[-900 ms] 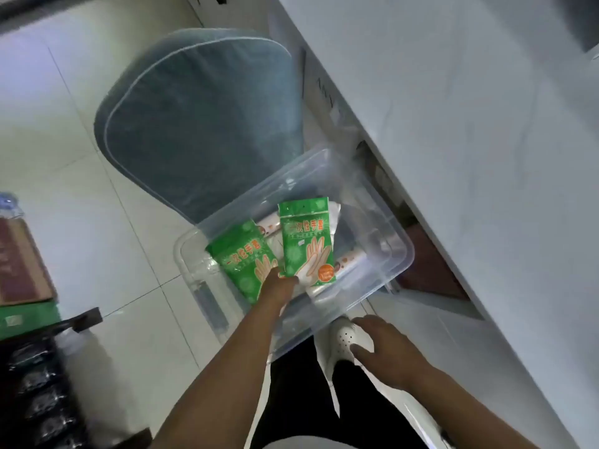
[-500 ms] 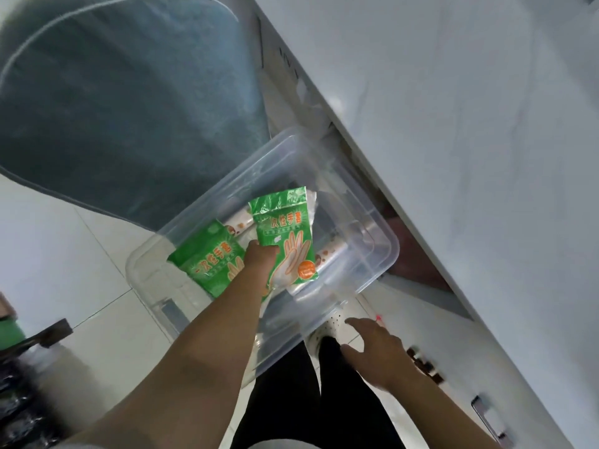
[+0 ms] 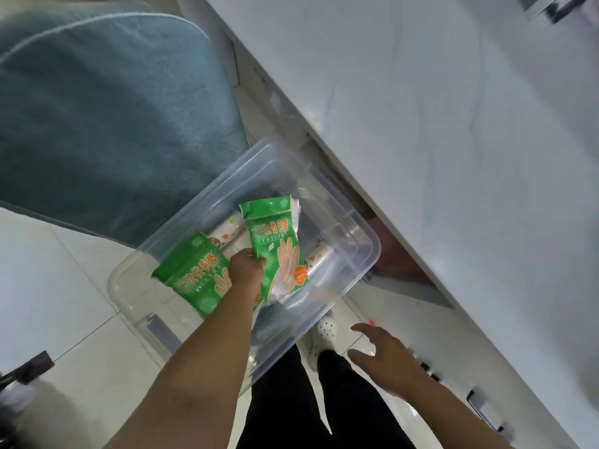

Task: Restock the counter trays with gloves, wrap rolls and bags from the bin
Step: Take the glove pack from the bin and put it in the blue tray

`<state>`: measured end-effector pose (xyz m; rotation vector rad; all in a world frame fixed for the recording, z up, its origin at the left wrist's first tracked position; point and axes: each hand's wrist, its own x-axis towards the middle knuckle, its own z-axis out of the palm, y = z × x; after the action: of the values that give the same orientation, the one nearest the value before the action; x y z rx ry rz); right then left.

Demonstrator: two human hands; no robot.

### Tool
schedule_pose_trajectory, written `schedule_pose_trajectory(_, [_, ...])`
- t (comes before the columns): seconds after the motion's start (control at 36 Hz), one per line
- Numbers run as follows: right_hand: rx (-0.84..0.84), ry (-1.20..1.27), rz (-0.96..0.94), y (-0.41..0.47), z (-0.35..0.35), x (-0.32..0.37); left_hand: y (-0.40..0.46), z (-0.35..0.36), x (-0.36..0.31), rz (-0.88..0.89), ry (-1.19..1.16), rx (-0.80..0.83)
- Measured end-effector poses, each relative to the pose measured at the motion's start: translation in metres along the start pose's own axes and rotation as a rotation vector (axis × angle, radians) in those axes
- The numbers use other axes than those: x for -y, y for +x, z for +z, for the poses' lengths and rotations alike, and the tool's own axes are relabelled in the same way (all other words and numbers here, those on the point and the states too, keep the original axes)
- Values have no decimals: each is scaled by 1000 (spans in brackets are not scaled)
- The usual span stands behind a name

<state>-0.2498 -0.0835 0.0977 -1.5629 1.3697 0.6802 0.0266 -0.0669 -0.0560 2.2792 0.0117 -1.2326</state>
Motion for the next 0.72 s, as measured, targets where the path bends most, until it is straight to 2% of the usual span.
schedule_pose_trajectory(0.11, [-13, 110, -73, -15, -9, 15, -42, -22, -2, 69, -137, -56])
schedule_pose_trajectory(0.25, [-6, 304, -227, -37, -34, 44, -114, -70, -6, 151, -427, -67])
schedule_pose_trajectory(0.36, [-3, 430, -364, -55, -64, 71, -177, -113, -8, 196, -615, -20])
schedule_pose_trajectory(0.5, [-27, 547, -557, -78, -97, 103, -250, -150, -10, 248, -711, 106])
schedule_pose_trajectory(0.72, [178, 655, -679, -109, -119, 137, -317, -172, -12, 373, -824, 258])
